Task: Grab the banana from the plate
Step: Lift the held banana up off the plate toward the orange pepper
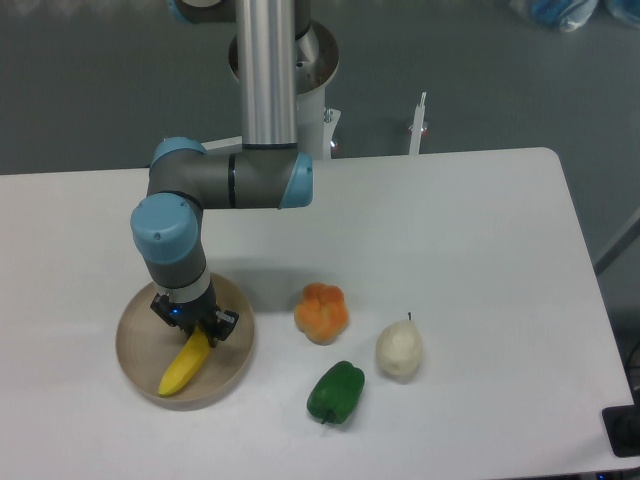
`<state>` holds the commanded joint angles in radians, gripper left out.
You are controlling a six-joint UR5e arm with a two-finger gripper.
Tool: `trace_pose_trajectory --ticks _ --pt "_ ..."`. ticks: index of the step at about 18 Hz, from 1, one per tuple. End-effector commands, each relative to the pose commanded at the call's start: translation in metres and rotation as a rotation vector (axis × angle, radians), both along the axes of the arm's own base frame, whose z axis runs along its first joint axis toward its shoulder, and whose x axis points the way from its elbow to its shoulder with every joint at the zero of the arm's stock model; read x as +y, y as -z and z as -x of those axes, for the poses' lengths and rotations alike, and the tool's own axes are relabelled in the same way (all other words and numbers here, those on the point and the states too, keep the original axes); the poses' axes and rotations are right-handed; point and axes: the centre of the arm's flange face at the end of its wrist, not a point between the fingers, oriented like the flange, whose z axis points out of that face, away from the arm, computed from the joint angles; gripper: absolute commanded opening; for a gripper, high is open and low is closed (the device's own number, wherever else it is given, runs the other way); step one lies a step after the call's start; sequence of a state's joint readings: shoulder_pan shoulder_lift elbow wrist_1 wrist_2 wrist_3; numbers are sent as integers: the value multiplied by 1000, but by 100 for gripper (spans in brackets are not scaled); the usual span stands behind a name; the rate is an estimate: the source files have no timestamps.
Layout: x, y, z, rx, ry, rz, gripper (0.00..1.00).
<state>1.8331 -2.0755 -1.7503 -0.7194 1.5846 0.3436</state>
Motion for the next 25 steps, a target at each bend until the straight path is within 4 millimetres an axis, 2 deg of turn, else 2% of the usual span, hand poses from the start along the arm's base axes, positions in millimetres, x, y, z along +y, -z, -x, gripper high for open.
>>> trace_pose_trajectory --ticks 3,5,7,9,10,13,14,15,17,19,22,25 --pt "-2 -25 2 8 -3 -34 36" --pt "-6 -55 10 27 -11 -78 34" --pt "-13 -79 30 42 -9 -108 34" --pt "-18 -88 39 52 19 -93 34" --pt "-25 -93 62 59 36 -72 34" --pt "-45 -122 106 87 46 -79 34" --pt "-51 -126 117 92 53 -71 34" --pt "-60 -138 130 102 66 -72 34" --pt "-72 -145 153 115 109 -54 34" --pt "-92 -161 184 136 122 -53 34" --pt "-101 -170 214 169 175 -48 34" --pt "-105 -180 231 190 170 -54 34"
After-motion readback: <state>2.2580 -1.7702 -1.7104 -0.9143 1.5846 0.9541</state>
